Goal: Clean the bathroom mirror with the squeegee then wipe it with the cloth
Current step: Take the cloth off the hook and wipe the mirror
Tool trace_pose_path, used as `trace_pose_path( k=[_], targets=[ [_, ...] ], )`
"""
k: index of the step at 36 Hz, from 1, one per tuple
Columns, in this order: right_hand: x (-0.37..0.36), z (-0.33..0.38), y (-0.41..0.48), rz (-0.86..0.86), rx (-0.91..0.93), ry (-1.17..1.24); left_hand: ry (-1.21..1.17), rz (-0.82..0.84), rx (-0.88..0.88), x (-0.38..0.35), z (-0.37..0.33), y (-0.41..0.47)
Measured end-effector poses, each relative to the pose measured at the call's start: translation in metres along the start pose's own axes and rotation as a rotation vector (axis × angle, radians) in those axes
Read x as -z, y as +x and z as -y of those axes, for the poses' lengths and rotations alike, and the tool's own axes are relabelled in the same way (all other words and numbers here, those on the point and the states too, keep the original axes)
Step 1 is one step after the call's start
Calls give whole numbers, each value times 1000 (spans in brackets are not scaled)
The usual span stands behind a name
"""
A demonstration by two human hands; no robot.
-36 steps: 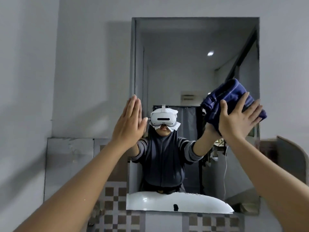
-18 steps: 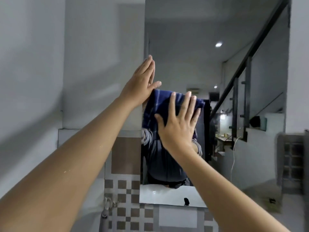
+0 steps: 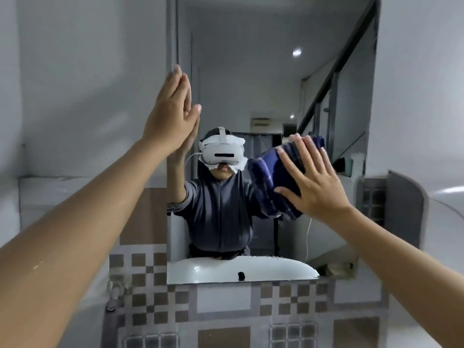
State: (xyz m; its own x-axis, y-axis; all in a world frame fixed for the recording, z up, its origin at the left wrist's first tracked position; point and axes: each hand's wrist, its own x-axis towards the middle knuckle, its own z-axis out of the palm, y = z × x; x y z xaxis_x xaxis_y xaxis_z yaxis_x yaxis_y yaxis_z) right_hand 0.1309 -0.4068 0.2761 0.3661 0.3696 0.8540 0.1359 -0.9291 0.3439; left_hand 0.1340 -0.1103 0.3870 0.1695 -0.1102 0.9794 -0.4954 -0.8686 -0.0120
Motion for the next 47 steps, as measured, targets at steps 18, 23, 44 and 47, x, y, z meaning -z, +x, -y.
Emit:
trace_pose_path(
  k=[18, 23, 44, 47],
  targets=[
    [-33, 161, -25, -182, -925, 552, -8, 99, 28, -9, -16, -45],
    [-31, 205, -18, -75, -337, 419, -10, 118, 22, -6, -14, -51],
    [-49, 65, -146, -11, -991, 591, -51, -25, 37, -35, -15, -74],
    [-56, 100, -143, -161, -1192, 746, -85, -15, 10, -39, -14, -91]
  ],
)
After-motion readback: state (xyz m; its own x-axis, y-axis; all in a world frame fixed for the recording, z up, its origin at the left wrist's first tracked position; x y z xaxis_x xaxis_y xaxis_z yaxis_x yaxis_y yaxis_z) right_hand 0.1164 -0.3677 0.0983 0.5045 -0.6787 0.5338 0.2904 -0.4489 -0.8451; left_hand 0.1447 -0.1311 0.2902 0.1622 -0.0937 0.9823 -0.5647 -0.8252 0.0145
